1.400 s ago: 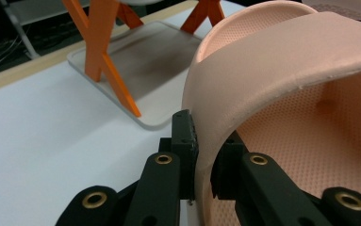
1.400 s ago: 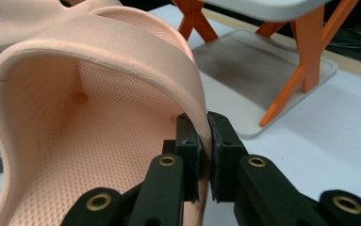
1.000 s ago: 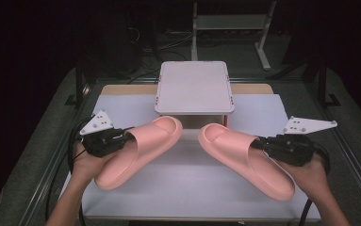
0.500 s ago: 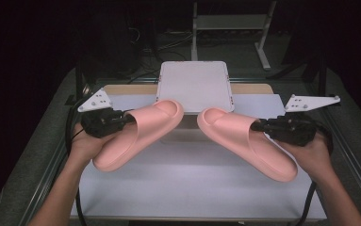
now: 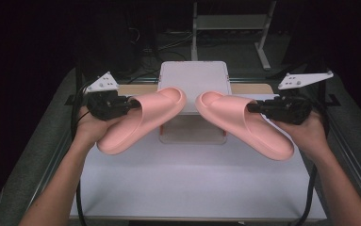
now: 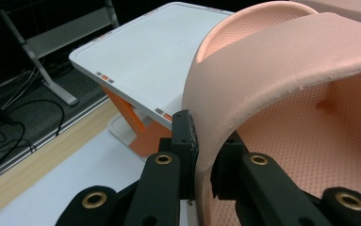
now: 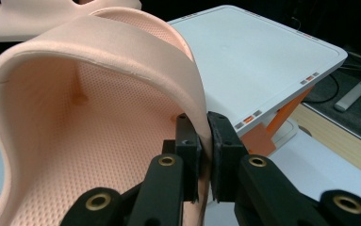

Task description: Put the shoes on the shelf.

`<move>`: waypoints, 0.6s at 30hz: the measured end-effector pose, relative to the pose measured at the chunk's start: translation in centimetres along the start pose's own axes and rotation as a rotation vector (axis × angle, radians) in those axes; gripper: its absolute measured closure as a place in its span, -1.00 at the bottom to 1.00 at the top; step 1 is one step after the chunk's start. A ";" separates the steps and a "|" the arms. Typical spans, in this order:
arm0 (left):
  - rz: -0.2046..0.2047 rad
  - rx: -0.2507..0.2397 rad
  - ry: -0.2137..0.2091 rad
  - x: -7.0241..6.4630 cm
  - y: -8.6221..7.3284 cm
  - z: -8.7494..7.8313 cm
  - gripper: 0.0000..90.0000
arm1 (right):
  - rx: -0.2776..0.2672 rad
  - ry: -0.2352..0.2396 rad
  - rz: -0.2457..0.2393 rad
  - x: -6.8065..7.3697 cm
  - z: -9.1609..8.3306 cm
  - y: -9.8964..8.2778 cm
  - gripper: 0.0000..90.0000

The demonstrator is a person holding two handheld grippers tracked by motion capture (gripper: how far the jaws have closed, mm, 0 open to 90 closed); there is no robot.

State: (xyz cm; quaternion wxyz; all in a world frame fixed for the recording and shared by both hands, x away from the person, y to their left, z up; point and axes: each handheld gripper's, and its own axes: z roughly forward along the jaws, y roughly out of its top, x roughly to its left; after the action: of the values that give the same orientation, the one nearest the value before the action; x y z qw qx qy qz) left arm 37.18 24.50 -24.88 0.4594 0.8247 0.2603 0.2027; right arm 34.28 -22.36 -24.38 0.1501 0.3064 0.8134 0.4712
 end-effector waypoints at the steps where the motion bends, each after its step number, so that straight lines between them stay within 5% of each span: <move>1: -0.001 0.001 0.001 0.1 0.2 0.1 0.82 | 0.009 -0.004 -0.005 -0.3 0.5 0.5 0.85; 18: 0.020 0.038 0.043 2.4 3.3 1.7 0.82 | 0.016 -0.022 0.022 -2.6 2.6 2.5 0.85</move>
State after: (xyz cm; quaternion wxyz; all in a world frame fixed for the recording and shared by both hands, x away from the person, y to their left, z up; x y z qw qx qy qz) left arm 40.79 23.45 -22.65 0.4360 0.8312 0.2658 0.2199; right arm 38.59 -21.37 -23.63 0.1515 0.3218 0.8119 0.4630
